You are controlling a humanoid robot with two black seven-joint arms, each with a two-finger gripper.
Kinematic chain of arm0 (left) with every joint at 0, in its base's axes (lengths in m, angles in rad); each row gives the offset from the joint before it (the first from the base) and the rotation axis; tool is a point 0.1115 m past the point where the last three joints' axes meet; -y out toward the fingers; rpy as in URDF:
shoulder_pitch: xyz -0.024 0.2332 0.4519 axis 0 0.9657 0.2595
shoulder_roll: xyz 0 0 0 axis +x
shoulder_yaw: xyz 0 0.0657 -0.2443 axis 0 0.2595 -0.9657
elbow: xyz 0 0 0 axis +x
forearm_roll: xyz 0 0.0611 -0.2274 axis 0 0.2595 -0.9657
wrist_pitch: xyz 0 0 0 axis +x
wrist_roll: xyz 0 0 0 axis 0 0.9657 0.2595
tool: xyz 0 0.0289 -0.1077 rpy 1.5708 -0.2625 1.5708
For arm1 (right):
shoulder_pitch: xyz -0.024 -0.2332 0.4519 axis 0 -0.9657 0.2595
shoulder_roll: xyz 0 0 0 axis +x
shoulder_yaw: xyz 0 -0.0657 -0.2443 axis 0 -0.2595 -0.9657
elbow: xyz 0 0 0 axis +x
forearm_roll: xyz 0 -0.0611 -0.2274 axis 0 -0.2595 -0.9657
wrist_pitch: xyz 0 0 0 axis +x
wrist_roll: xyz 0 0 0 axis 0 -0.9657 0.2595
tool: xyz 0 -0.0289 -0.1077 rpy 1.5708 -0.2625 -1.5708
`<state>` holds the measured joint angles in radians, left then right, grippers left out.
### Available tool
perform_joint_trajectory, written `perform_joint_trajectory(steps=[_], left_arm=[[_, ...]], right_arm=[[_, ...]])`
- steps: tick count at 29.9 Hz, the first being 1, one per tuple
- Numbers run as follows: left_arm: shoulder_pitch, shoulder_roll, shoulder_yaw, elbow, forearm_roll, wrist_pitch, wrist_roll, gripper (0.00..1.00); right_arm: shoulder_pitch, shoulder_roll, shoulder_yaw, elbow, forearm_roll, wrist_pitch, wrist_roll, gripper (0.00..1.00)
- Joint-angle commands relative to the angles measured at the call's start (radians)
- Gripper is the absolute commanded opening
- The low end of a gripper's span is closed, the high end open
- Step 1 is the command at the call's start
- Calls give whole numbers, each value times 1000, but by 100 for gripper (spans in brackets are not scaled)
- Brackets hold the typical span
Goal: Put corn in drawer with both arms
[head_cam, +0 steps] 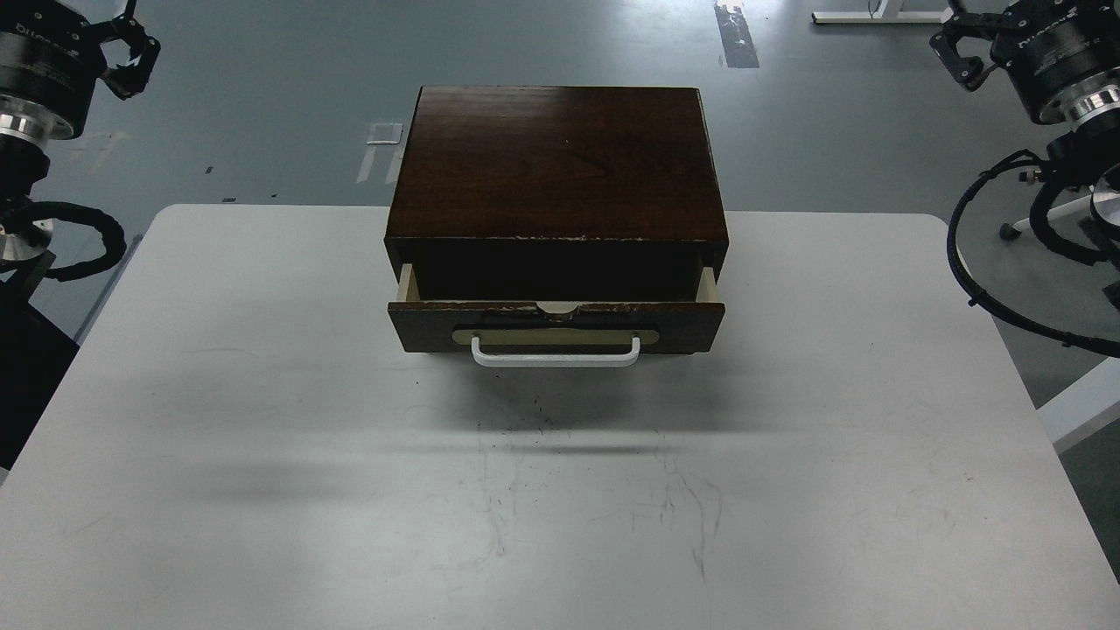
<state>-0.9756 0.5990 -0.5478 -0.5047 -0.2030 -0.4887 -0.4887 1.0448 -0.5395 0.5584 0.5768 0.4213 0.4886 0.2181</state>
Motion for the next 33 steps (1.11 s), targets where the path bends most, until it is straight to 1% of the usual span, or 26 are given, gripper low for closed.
perform_joint_trajectory(steps=[1, 7, 11, 15, 22, 26, 33], left_arm=[[2, -1, 3, 0, 1, 0, 0, 98], [37, -4, 0, 0, -1, 0, 0, 98], [58, -1, 2, 2, -1, 0, 1, 98], [61, -4, 0, 2, -3, 0, 42, 98], [75, 2, -1, 12, -3, 0, 62, 98], [92, -33, -3, 44, -4, 0, 62, 98], [140, -87, -3, 45, -27, 0, 56, 98]], right_arm=[[0, 13, 1, -2, 1, 0, 1, 100], [-14, 3, 3, -2, 0, 0, 0, 100], [-15, 0, 21, -9, 5, 0, -11, 100], [-49, 0, 38, -9, 7, 0, -11, 100], [-132, 15, 115, 0, 16, 0, -13, 100], [-173, 35, 121, 1, 16, 0, 0, 100], [-215, 42, 127, 1, 16, 0, 1, 100]])
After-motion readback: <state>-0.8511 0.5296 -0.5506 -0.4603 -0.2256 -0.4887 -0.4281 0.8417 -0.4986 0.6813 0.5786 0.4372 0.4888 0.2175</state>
